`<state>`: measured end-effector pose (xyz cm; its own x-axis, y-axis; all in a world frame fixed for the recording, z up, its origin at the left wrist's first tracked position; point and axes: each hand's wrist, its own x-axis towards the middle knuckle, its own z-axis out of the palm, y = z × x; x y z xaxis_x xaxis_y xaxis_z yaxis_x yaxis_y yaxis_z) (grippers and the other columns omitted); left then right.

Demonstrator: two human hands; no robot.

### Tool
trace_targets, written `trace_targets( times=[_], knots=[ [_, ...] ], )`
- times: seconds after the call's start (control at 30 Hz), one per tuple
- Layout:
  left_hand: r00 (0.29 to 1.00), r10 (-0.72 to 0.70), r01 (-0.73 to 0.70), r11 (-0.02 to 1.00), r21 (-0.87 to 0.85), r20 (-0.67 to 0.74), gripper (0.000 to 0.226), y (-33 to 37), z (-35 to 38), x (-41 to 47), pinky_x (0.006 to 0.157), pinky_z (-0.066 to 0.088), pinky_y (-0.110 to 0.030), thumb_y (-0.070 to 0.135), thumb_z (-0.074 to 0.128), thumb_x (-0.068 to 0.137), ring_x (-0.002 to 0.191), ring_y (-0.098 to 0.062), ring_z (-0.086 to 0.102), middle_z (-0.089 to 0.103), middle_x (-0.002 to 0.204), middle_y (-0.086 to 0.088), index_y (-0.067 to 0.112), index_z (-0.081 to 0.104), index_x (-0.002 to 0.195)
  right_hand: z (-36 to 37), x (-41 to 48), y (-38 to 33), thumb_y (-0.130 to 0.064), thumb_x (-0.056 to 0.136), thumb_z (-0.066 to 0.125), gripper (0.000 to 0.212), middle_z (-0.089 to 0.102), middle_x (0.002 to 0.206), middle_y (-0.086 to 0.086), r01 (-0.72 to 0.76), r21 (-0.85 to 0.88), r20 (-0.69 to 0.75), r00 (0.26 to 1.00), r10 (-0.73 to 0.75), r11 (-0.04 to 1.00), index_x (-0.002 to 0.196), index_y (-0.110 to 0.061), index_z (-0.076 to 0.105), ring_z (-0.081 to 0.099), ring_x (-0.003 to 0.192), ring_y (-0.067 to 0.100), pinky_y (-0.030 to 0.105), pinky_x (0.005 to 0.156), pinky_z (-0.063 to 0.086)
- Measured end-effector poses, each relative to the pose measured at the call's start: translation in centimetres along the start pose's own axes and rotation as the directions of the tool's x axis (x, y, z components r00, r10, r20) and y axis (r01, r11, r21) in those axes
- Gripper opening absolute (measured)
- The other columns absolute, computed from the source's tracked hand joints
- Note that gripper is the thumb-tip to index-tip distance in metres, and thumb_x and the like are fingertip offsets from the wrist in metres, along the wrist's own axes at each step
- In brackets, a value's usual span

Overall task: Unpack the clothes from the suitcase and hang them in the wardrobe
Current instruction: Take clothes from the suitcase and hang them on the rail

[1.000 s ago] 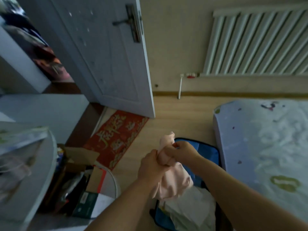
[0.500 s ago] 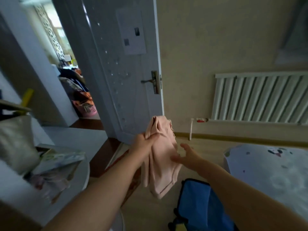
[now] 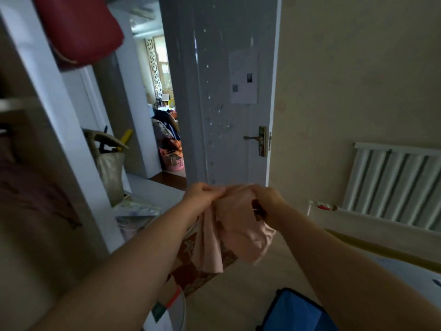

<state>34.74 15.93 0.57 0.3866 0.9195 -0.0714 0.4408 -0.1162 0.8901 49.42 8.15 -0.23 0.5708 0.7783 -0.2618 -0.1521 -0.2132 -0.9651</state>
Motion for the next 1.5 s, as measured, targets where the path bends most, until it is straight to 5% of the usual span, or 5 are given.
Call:
trace_targets(
  times=[0.23, 0.57, 0.97, 1.23, 1.5],
  knots=[
    [0.931, -0.159, 0.161, 0.987, 0.021, 0.327, 0.039, -1.4, -1.5, -7.5, 0.085, 0.053, -0.038, 0.057, 0.066, 0.078, 0.096, -0.016, 0.064, 0.070, 0.094, 0.003, 0.023, 0.067, 0.099, 4.8, -2.2, 0.1, -0.023, 0.095, 0.049, 0.026, 0.052, 0.047, 0.009, -0.013, 0.035, 0.175, 0.985, 0.006, 0.999, 0.076, -0.006, 0.053, 0.051, 0.042, 0.021, 0.027, 0.049, 0.042],
    [0.953, -0.125, 0.132, 0.991, 0.006, -0.277, 0.022, -4.5, -7.7, -12.5, 0.085, 0.053, -0.037, 0.014, 0.061, 0.087, 0.092, -0.025, 0.066, 0.068, 0.095, -0.010, 0.001, 0.068, 0.103, 8.1, -7.3, 0.1, -0.025, 0.064, 0.084, 0.042, 0.070, 0.087, 0.016, 0.202, -0.216, 0.642, 0.767, -0.017, 0.955, 0.094, -0.001, 0.066, 0.066, 0.070, 0.022, 0.032, 0.067, 0.054],
    [0.561, -0.258, 0.025, 0.955, -0.296, -0.786, 0.032, -7.5, -17.2, -17.2, 0.087, 0.044, -0.027, 0.003, 0.052, 0.091, 0.115, -0.029, 0.055, 0.059, 0.115, -0.013, 0.005, 0.058, 0.122, 12.4, -10.1, -0.2, -0.016, 0.087, 0.052, 0.026, 0.069, 0.106, 0.009, 0.676, -0.685, 0.691, 0.721, -0.052, 0.270, 0.104, -0.013, 0.072, 0.065, 0.095, 0.023, 0.026, 0.078, 0.051],
    [0.639, -0.416, 0.341, 0.907, -0.246, -0.646, 0.033, -12.0, -23.8, -18.3, 0.089, 0.046, -0.032, 0.013, 0.057, 0.091, 0.116, -0.031, 0.057, 0.060, 0.125, -0.016, 0.000, 0.060, 0.122, 20.1, -13.1, 0.7, -0.011, 0.092, 0.057, 0.027, 0.064, 0.094, 0.015, 0.245, -0.342, 0.694, 0.716, 0.069, 0.907, 0.116, 0.001, 0.060, 0.064, 0.083, 0.024, 0.036, 0.081, 0.056],
    [0.731, -0.410, 0.328, 0.912, -0.247, -0.545, 0.007, -13.0, -28.7, -15.4, 0.063, 0.036, -0.025, 0.017, 0.055, 0.089, 0.079, -0.018, 0.054, 0.057, 0.085, -0.005, 0.013, 0.058, 0.095, 27.4, -15.0, 0.3, -0.007, 0.087, 0.058, 0.011, 0.060, 0.080, 0.012, 0.165, -0.140, 0.547, 0.835, -0.063, 0.976, 0.094, 0.000, 0.063, 0.059, 0.076, 0.025, 0.038, 0.084, 0.050]
  ],
)
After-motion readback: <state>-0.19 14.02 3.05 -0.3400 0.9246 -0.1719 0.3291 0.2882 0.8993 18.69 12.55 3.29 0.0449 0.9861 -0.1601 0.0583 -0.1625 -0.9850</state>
